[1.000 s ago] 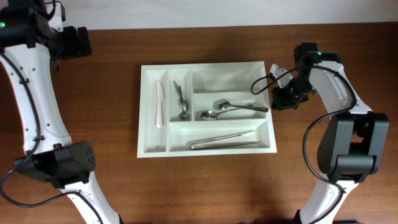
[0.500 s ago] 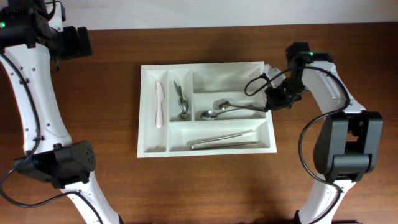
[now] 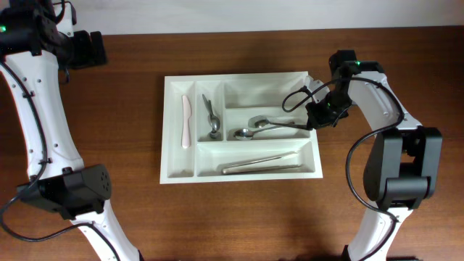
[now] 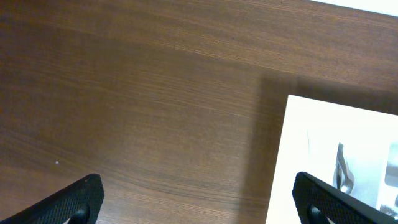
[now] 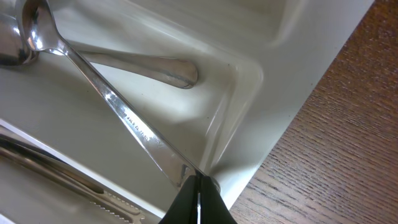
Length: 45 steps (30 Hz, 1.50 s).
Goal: Pack container
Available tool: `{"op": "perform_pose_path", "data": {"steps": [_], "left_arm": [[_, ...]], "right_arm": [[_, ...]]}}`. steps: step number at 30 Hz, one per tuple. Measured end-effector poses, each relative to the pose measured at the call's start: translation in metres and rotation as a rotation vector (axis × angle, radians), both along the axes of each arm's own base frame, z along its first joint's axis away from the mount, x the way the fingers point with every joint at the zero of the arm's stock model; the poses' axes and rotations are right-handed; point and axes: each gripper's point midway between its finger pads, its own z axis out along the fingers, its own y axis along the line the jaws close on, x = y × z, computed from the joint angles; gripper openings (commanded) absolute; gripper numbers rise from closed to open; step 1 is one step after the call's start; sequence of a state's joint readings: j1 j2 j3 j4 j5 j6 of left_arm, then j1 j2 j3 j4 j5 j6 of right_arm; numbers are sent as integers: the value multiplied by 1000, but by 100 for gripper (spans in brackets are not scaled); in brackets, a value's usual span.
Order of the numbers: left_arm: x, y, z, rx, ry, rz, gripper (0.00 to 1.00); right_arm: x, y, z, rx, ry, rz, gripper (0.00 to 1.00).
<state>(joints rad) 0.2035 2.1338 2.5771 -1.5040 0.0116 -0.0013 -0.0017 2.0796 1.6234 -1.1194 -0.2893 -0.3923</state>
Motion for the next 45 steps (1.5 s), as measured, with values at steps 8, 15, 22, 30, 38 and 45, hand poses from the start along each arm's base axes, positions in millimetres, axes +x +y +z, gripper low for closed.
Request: {"op": "perform_pose_path", "data": {"steps": [8,15,22,30,38,45], "left_arm": [[0,0,0,0,0,0,99],[0,0,0,0,0,0,99],[0,0,0,0,0,0,99],[0,0,0,0,0,0,99],[0,0,0,0,0,0,99],[0,0,0,0,0,0,99]], "right_arm": [[3,0,0,0,-11,0,4],[6,-1,0,0,-23,-3,4],[7,-7,-1,-1,-23,-29,4],[5,-12,-1,-1,-4,-54,4],[-4,-12,-1,-1,34,-62,4],[-2,-2,0,15,25,-54,4]]}}
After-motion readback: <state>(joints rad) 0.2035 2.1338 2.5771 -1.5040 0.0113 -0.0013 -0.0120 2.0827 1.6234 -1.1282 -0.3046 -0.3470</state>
